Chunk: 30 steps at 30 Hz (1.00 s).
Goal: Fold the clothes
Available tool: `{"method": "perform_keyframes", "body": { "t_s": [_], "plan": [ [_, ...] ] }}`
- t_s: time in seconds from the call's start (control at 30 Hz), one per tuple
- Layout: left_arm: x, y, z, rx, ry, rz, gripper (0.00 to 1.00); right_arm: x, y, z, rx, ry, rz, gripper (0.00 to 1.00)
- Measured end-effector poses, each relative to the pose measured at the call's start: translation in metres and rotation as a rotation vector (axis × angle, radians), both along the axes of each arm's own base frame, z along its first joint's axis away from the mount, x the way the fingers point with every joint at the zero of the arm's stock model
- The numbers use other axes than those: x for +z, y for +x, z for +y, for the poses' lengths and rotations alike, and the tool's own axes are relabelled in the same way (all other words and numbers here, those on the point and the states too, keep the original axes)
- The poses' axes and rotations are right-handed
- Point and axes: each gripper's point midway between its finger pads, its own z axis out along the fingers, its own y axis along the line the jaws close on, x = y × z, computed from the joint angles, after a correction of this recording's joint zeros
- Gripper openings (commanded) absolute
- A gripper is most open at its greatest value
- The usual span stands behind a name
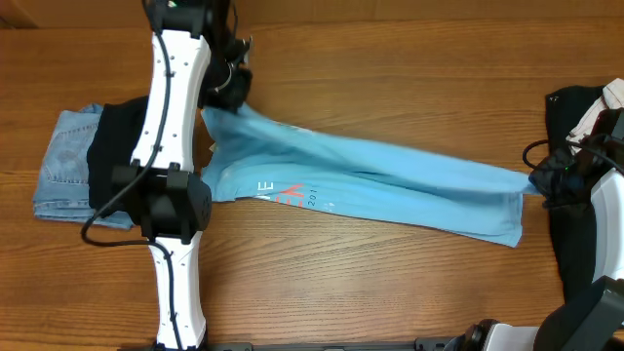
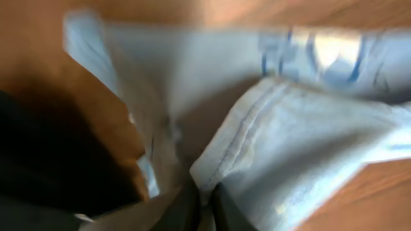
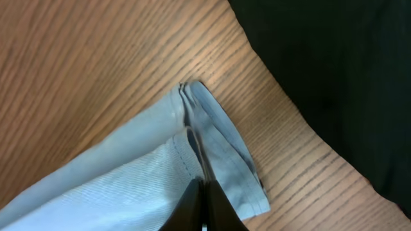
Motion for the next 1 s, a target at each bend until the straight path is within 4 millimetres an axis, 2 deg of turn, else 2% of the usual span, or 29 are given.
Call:
{"method": "perform_keyframes", "body": {
  "t_s": [0.07,0.17,0.2,0.23,0.27,0.33,0.5,0.57,0.7,0.77,0.83,0.93,1.0],
  "plan": [
    [-0.016,-0.011,0.002,-0.001,0.013,0.067,0.24,-0.001,-0.002,0.000,-0.001,0.001,0.010,0.08],
    [-0.028,-0.020,0.005,-0.006,0.029,0.118,0.38,-0.002,-0.009,-0.001,-0.008,-0.011,0.042,0.25],
    [-0.029,-0.020,0.006,-0.011,0.034,0.122,0.41,-0.002,-0.012,-0.002,-0.012,-0.018,0.053,0.34],
    [-0.030,-0.021,0.007,-0.013,0.037,0.124,0.42,-0.003,-0.013,-0.004,-0.015,-0.026,0.060,0.53],
    [-0.030,-0.021,0.008,-0.011,0.040,0.124,0.42,-0.003,-0.014,-0.005,-0.022,-0.032,0.063,0.64],
    [-0.030,-0.020,0.011,-0.006,0.041,0.124,0.41,-0.002,-0.014,-0.007,-0.031,-0.042,0.064,0.77],
    [-0.030,-0.018,0.023,0.028,0.025,0.125,0.38,-0.001,-0.003,-0.008,-0.033,-0.025,0.012,0.82],
    [-0.030,-0.018,0.026,0.039,0.013,0.126,0.37,-0.007,-0.001,-0.006,-0.028,0.032,0.006,0.87],
    [-0.029,-0.015,0.027,0.049,0.000,0.116,0.41,-0.042,-0.013,-0.007,-0.034,0.167,0.099,0.99],
    [-0.024,-0.011,0.026,0.071,-0.010,0.094,0.42,-0.056,-0.015,-0.006,-0.028,0.213,0.125,1.00],
    [-0.011,-0.002,0.023,0.101,-0.030,0.046,0.44,-0.068,-0.015,-0.001,0.000,0.258,0.143,1.00],
    [0.029,0.021,0.020,0.148,-0.095,-0.102,0.56,-0.087,-0.017,0.006,0.035,0.317,0.184,1.00],
    [0.057,0.031,0.019,0.166,-0.128,-0.196,0.60,-0.097,-0.021,0.011,0.045,0.350,0.218,0.95]
  ]
}}
